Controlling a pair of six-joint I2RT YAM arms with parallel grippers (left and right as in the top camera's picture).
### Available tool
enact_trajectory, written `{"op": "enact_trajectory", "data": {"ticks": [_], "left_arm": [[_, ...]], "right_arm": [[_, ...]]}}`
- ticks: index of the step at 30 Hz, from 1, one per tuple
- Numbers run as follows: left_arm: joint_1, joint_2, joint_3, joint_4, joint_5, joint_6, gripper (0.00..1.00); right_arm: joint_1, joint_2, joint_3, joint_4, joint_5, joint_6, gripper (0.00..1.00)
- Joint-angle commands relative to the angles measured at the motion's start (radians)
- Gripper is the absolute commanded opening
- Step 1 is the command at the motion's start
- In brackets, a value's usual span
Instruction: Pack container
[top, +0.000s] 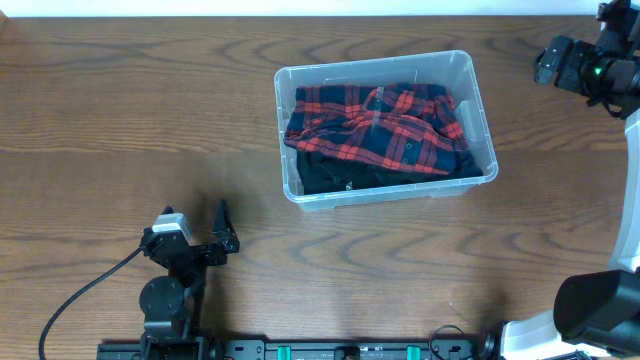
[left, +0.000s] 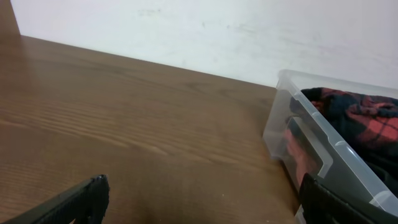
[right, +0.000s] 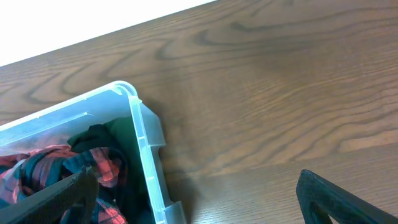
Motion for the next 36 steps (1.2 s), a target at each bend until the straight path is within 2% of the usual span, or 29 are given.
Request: {"op": "enact_trajectory", "data": {"ticks": [1,36], "left_arm": [[-0.003,-0.008,-0.016,-0.037,-0.031,0.007,0.98],[-0.003,-0.005,-0.016,-0.037,-0.030,0.007,0.98]], "right_arm": [[-0.003,0.011,0.012,-0.001,-0.001,0.012,0.99],[0.016,-0.027,0.012,-0.002,-0.001,0.012,0.99]]}}
